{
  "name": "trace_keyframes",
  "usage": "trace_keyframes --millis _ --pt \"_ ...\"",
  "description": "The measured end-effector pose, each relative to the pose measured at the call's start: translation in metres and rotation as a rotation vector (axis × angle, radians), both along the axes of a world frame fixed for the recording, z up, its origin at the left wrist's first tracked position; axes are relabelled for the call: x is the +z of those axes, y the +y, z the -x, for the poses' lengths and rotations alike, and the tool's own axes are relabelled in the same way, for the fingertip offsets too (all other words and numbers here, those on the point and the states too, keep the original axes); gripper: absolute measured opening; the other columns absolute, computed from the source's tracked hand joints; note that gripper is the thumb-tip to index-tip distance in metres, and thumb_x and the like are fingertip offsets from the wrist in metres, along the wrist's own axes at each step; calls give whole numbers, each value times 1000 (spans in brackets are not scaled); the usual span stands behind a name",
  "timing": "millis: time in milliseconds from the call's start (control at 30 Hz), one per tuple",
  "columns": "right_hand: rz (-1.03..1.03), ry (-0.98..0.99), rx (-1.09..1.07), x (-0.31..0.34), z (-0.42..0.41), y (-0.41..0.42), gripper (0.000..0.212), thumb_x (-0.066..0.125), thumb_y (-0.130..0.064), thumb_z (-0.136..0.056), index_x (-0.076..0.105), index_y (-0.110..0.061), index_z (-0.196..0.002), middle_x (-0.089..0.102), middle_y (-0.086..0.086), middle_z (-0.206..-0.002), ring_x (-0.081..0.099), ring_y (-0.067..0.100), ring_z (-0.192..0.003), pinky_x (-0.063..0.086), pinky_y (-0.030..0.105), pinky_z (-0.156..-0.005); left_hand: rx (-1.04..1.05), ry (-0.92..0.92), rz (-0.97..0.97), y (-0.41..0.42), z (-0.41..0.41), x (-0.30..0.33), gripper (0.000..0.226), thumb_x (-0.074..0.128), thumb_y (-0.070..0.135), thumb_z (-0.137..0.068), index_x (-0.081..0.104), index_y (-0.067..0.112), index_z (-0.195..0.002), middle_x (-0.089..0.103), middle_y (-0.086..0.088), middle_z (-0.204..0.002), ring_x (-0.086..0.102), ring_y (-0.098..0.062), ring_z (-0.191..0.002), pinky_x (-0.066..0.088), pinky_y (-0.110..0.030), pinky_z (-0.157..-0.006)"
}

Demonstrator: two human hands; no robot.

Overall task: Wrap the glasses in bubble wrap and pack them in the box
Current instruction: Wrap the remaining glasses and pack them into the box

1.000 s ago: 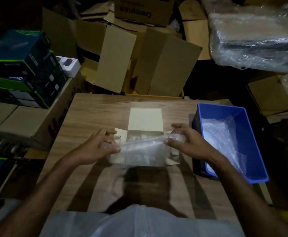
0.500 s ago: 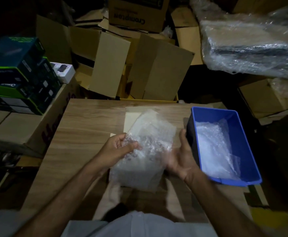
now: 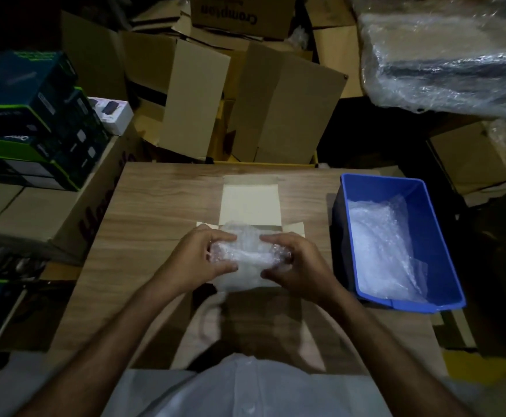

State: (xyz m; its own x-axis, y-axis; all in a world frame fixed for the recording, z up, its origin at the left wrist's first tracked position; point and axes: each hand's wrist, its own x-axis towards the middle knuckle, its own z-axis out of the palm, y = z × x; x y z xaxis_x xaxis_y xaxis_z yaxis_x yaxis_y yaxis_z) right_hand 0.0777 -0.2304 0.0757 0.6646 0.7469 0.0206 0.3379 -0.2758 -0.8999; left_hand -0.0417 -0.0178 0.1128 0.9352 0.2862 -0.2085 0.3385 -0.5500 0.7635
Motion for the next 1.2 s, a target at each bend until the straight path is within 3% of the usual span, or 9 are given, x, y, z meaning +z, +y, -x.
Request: trace_keyframes --millis 133,267,367,467,600,733,933,1067,1200 --pt "55 -94 24 -1 -9 1 7 76 -39 -85 71 -35 -85 61 -11 -91 57 10 -96 47 26 -79 -88 -54 -108 9 -1 2 16 74 40 -88 73 29 -98 55 8 -109 55 -3 -104 51 -24 -82" --pt "-65 586 -45 5 -8 -2 31 71 -33 -93 67 -19 -119 70 6 -119 69 22 -107 60 32 -80 -11 -48 490 5 0 3 19 59 20 -99 67 16 -116 76 -5 -106 73 -19 -91 59 -32 -75" --pt "-149 653 -74 -4 2 -1 38 69 -28 -95 56 -16 -129 67 11 -124 71 27 -108 61 46 -87 21 -33 652 1 1 -11 35 62 7 -97 58 14 -131 74 -9 -118 73 -26 -104 62 -41 -82" --pt "-224 760 -64 -7 12 1 16 55 -7 -102 58 -6 -118 71 8 -110 73 24 -94 61 32 -73 109 -47 656 3 4 -25 27 62 5 -97 61 7 -124 73 -12 -116 71 -25 -105 61 -41 -82" --pt "-126 772 -114 -6 17 1 17 61 -14 -94 73 -2 -97 69 12 -120 70 28 -105 62 37 -82 157 21 670 5 10 -35 23 54 5 -97 77 9 -97 74 -7 -108 69 -25 -101 55 -34 -76" --pt "-165 827 -126 -4 15 -1 46 85 -29 -72 73 0 -106 73 12 -115 73 27 -96 61 31 -74 180 17 940 9 18 -34 40 51 24 -95 68 -2 -120 68 -14 -128 67 -32 -115 57 -44 -88" --pt "-185 446 -149 -32 22 5 41 76 -8 -89 56 -18 -123 67 9 -117 72 26 -102 63 44 -76 134 -28 586 7 7 -44 48 72 -5 -86 60 20 -126 69 -11 -117 73 -24 -101 63 -41 -81" --pt "-172 256 -142 -49 26 15 13 64 -1 -93 72 -6 -101 68 4 -107 67 24 -103 61 50 -83 -29 -16 441 17 -4 -58 16 60 0 -97 69 13 -100 72 -1 -92 71 -14 -79 56 -27 -60" --pt "-127 539 -278 -57 29 21 17 65 4 -91 73 3 -106 68 0 -115 68 21 -107 61 47 -89 63 156 716 29 -14 -68 19 60 1 -93 76 6 -103 76 -9 -109 72 -25 -98 59 -27 -80"
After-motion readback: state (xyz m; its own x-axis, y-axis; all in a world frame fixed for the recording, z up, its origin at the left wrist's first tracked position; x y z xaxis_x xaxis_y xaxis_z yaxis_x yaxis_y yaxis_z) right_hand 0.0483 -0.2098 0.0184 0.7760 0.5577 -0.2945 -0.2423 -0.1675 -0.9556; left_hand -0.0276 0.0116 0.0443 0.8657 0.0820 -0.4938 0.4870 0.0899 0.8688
